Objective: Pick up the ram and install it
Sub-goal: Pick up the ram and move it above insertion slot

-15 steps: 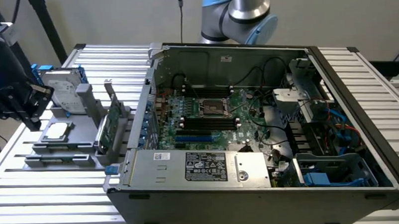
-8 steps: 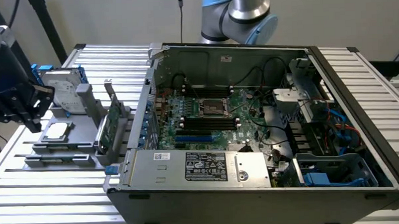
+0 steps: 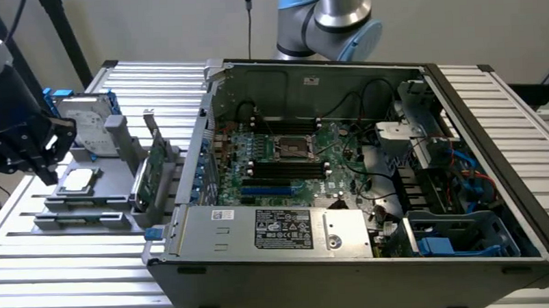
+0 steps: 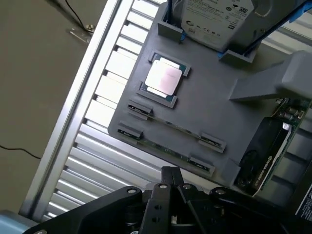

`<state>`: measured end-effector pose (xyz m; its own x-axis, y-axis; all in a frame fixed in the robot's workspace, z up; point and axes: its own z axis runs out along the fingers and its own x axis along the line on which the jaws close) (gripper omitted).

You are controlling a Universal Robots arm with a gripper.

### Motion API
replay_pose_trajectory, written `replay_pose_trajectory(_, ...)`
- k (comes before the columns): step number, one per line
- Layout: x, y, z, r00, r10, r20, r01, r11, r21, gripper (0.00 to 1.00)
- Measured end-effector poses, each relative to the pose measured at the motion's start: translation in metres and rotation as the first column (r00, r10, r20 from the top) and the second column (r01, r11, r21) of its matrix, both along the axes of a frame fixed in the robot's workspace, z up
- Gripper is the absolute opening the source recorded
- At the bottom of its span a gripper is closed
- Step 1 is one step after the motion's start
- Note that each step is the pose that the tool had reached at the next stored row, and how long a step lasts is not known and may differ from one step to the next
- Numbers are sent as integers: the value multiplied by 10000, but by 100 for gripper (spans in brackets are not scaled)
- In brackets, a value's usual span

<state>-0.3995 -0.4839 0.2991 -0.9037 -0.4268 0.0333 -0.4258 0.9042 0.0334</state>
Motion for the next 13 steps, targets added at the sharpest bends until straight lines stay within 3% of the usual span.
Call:
replay_pose_trajectory(4, 0, 0, -20, 9974, 714, 1, -714, 9974, 0, 11)
replay_pose_trajectory(7, 0, 0, -35, 9919, 1267, -1, -1267, 9919, -1, 11)
replay_pose_trajectory(13, 0, 0, -64, 9723, 2338, 0, -2338, 9723, 0, 11)
